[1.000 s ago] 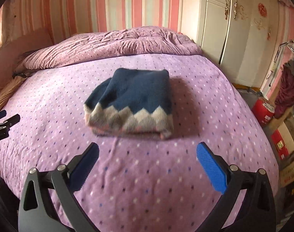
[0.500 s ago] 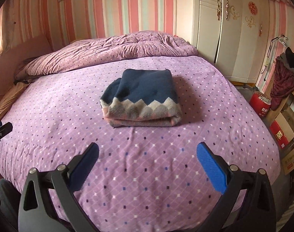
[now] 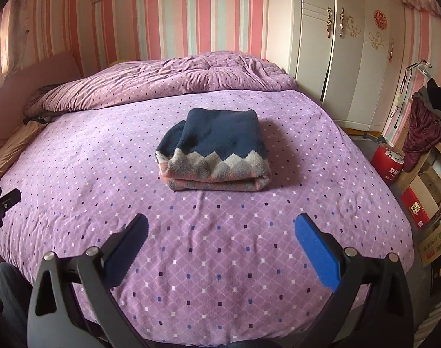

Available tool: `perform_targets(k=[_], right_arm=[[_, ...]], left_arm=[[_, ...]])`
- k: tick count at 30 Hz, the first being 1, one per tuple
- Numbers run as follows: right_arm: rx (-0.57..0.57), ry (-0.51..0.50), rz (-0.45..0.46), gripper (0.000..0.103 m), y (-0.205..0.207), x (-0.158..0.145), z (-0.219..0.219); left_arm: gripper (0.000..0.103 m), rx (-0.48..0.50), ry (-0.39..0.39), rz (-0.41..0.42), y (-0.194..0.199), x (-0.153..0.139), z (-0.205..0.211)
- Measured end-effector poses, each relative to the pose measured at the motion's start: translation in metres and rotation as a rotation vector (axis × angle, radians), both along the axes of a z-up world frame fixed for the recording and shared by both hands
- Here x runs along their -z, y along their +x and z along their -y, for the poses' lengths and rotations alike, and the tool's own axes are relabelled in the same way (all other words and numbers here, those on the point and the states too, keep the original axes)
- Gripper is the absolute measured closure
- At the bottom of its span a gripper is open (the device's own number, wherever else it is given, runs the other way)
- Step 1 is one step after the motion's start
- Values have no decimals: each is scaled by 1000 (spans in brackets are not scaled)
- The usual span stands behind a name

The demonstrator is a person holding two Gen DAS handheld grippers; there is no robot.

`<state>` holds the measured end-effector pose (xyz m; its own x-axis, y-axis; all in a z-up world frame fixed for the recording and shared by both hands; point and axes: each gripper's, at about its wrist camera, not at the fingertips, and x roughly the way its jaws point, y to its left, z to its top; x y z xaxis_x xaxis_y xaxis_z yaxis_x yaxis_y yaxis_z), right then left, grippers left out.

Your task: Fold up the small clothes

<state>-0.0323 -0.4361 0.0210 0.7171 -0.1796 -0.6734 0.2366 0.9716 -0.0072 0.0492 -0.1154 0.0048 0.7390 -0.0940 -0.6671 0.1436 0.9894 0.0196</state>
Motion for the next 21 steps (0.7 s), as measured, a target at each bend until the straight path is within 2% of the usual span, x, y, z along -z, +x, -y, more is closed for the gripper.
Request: perform_targets(k=[21], right_arm=[[3, 17, -4, 2, 0, 7, -1]], left_arm=[[3, -11, -15, 3, -4, -1, -2]])
